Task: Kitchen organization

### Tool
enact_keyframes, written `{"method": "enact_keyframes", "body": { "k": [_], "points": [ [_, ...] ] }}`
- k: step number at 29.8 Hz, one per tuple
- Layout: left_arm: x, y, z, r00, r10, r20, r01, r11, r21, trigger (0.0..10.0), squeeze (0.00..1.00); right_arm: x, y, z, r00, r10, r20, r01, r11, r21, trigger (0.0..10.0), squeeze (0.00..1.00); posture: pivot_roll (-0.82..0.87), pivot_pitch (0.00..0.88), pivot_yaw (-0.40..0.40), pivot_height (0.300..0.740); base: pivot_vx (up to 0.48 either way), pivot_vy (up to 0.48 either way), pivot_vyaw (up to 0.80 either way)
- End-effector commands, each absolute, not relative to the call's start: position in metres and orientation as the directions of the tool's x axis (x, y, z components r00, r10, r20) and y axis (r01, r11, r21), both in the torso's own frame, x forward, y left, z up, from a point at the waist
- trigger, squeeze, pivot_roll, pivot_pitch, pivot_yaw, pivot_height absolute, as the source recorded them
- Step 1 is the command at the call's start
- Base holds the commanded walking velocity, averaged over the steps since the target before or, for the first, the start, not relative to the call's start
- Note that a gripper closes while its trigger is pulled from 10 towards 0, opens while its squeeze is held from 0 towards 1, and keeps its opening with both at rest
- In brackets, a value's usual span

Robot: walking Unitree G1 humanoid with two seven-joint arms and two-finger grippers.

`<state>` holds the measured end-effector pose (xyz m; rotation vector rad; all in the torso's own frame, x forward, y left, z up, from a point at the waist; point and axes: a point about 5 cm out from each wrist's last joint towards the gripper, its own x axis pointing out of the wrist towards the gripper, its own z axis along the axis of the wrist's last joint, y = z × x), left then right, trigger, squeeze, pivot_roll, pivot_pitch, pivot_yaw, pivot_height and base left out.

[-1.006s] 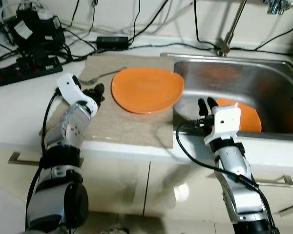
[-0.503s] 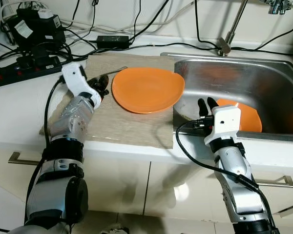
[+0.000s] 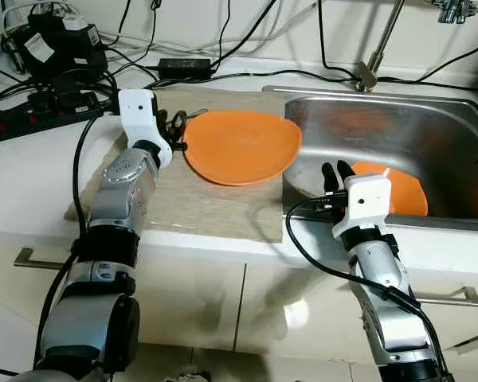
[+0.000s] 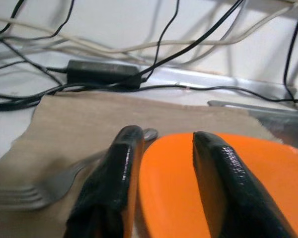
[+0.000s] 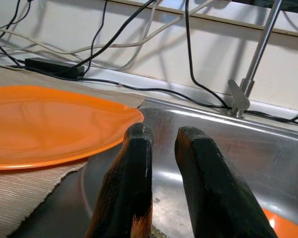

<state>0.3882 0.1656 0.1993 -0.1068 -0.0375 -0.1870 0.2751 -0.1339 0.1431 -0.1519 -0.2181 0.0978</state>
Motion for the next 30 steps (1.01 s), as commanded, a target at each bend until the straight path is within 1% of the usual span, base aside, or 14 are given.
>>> {"method": "enact_keyframes", "body": {
  "k": [1, 8, 10, 13, 14, 16, 17, 18, 20, 21, 23, 24, 29, 30],
  "points": [
    [0.393, 0.164, 0.212, 0.977, -0.197, 0.080, 0.202, 0.977, -0.067, 0.0, 0.00, 0.276, -0.134, 0.141, 0.973, 0.112, 0.202, -0.080, 0.983, -0.163, 10.0, 0.00, -0.04, 0.000, 0.000, 0.740, 0.000, 0.000, 0.00],
    [0.394, 0.160, 0.211, 0.973, -0.219, 0.075, 0.223, 0.974, -0.042, 0.0, 0.00, 0.275, -0.133, 0.140, 0.973, 0.109, 0.202, -0.077, 0.984, -0.159, 10.0, 0.00, -0.05, 0.000, 0.002, 0.740, 0.000, 0.000, 0.00],
    [0.394, 0.152, 0.201, 0.963, -0.269, 0.031, 0.270, 0.962, -0.031, 0.0, 0.00, 0.276, -0.132, 0.143, 0.973, 0.105, 0.204, -0.077, 0.987, -0.143, 10.0, 0.00, -0.04, 0.000, 0.000, 0.740, 0.000, 0.000, 0.00],
    [0.395, 0.148, 0.195, 0.957, -0.290, -0.003, 0.290, 0.957, -0.024, 0.0, 0.00, 0.276, -0.131, 0.146, 0.972, 0.108, 0.210, -0.080, 0.988, -0.134, 10.0, 0.00, -0.04, 0.000, -0.002, 0.740, 0.000, 0.000, 0.00],
    [0.395, 0.147, 0.191, 0.953, -0.301, -0.020, 0.300, 0.954, -0.025, 4.9, 0.00, 0.277, -0.130, 0.149, 0.970, 0.110, 0.216, -0.082, 0.988, -0.131, 10.0, 0.00, -0.04, 0.000, -0.002, 0.740, 0.000, 0.000, 0.00],
    [0.395, 0.145, 0.188, 0.950, -0.311, -0.034, 0.310, 0.950, -0.024, 5.0, 0.00, 0.277, -0.129, 0.151, 0.969, 0.111, 0.222, -0.084, 0.988, -0.128, 10.0, 0.00, -0.04, 0.000, -0.001, 0.740, 0.000, 0.000, 0.00],
    [0.395, 0.144, 0.186, 0.946, -0.320, -0.045, 0.320, 0.947, -0.020, 6.9, 0.00, 0.278, -0.129, 0.152, 0.968, 0.112, 0.226, -0.085, 0.988, -0.127, 10.0, 0.00, -0.04, 0.000, -0.001, 0.740, 0.000, 0.000, 0.00],
    [0.396, 0.143, 0.185, 0.944, -0.326, -0.053, 0.326, 0.945, -0.012, 10.0, 0.00, 0.278, -0.129, 0.153, 0.967, 0.113, 0.228, -0.086, 0.988, -0.126, 10.0, 0.00, -0.04, 0.000, -0.002, 0.740, 0.000, 0.000, 0.00],
    [0.397, 0.141, 0.186, 0.942, -0.331, -0.055, 0.331, 0.944, -0.004, 10.0, 0.00, 0.277, -0.129, 0.154, 0.967, 0.114, 0.230, -0.086, 0.988, -0.126, 10.0, 0.00, -0.04, 0.000, -0.001, 0.740, 0.000, 0.000, 0.00],
    [0.398, 0.140, 0.188, 0.940, -0.336, -0.050, 0.337, 0.942, -0.002, 8.5, 0.00, 0.277, -0.129, 0.154, 0.966, 0.113, 0.231, -0.085, 0.988, -0.126, 10.0, 0.00, -0.05, 0.000, 0.000, 0.740, 0.000, 0.000, 0.00],
    [0.399, 0.140, 0.189, 0.939, -0.339, -0.048, 0.340, 0.941, -0.001, 8.5, 0.00, 0.277, -0.129, 0.154, 0.966, 0.113, 0.231, -0.085, 0.988, -0.126, 10.0, 0.00, -0.05, 0.000, 0.001, 0.740, 0.000, 0.000, 0.00],
    [0.400, 0.140, 0.191, 0.940, -0.339, -0.042, 0.340, 0.940, 0.001, 0.0, 0.00, 0.277, -0.130, 0.154, 0.967, 0.111, 0.231, -0.083, 0.989, -0.126, 10.0, 0.00, -0.05, 0.000, 0.002, 0.740, 0.000, 0.000, 0.00],
    [0.403, 0.142, 0.192, 0.937, -0.344, -0.062, 0.346, 0.938, 0.030, 0.0, 0.00, 0.276, -0.130, 0.153, 0.969, 0.106, 0.225, -0.079, 0.989, -0.125, 10.0, 0.00, -0.05, 0.000, 0.006, 0.740, 0.000, 0.000, 0.00],
    [0.403, 0.142, 0.192, 0.935, -0.345, -0.075, 0.349, 0.936, 0.041, 5.0, 0.00, 0.276, -0.130, 0.153, 0.969, 0.106, 0.224, -0.079, 0.989, -0.125, 10.0, 0.00, -0.05, 0.000, 0.006, 0.740, 0.000, 0.000, 0.00]
  ]
}}
